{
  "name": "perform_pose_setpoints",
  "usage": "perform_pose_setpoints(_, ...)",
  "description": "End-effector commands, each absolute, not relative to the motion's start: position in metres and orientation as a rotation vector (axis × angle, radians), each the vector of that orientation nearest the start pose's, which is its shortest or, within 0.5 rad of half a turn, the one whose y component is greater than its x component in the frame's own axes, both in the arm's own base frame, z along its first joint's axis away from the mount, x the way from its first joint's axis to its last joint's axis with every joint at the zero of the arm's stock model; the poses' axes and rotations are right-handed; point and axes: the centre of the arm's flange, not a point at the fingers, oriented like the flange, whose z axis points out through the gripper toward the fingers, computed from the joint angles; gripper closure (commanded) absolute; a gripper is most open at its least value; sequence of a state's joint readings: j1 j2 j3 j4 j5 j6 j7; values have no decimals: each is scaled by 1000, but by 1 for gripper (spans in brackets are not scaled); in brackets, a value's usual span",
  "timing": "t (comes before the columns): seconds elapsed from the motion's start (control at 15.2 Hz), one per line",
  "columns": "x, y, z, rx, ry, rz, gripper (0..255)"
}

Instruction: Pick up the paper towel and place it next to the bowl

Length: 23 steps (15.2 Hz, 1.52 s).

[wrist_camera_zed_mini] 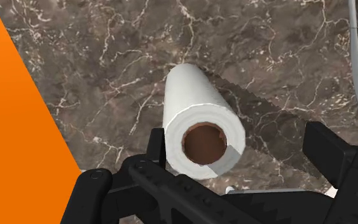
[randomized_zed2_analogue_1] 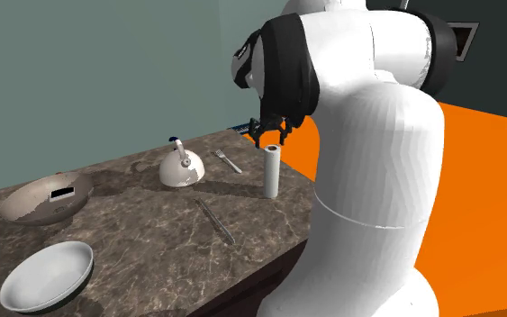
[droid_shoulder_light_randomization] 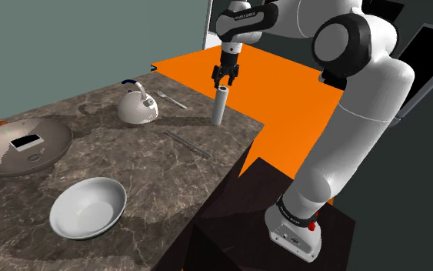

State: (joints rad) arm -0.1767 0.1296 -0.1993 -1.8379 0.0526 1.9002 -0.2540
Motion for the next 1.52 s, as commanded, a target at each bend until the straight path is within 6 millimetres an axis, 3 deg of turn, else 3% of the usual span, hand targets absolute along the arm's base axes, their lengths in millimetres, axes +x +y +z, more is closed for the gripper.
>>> perform_pose_setpoints(0.0,569,-227,446,-3080,238,63,0)
perform_pose_setpoints(0.07,576,-235,444,-3075,247,55,0)
perform_pose_setpoints(0.59,574,-232,404,-3075,247,55,0)
perform_pose_setpoints(1.06,574,-232,404,-3075,247,55,0)
perform_pose_setpoints(1.12,574,-232,404,-3075,247,55,255)
perform_pose_setpoints(1.45,574,-232,404,-3075,247,55,255)
